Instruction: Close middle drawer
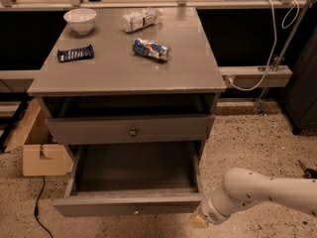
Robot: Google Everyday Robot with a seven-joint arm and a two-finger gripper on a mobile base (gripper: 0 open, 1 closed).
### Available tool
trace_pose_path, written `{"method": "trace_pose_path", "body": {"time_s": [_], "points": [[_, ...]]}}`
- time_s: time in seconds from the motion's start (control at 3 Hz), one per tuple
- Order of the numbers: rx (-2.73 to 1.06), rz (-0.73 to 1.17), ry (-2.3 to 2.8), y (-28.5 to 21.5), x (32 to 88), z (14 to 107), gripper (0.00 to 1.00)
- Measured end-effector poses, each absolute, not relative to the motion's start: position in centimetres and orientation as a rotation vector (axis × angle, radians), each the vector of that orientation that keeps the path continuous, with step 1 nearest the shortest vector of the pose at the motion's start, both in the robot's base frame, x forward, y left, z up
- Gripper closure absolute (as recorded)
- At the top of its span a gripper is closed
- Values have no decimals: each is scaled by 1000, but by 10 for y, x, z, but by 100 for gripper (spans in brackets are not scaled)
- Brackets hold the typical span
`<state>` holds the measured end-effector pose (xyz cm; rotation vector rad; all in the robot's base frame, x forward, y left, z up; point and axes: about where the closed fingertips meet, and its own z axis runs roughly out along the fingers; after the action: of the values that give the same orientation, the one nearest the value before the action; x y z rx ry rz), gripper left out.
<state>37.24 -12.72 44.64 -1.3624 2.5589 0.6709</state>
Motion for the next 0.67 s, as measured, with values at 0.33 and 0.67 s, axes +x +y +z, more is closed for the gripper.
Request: {"method": "trace_pose_path", "body": {"time_s": [0.33, 0.67], "points": [[-1388, 688, 2538, -122, 376, 436, 100], [-1446, 639, 2463, -112, 390, 417, 100]]}}
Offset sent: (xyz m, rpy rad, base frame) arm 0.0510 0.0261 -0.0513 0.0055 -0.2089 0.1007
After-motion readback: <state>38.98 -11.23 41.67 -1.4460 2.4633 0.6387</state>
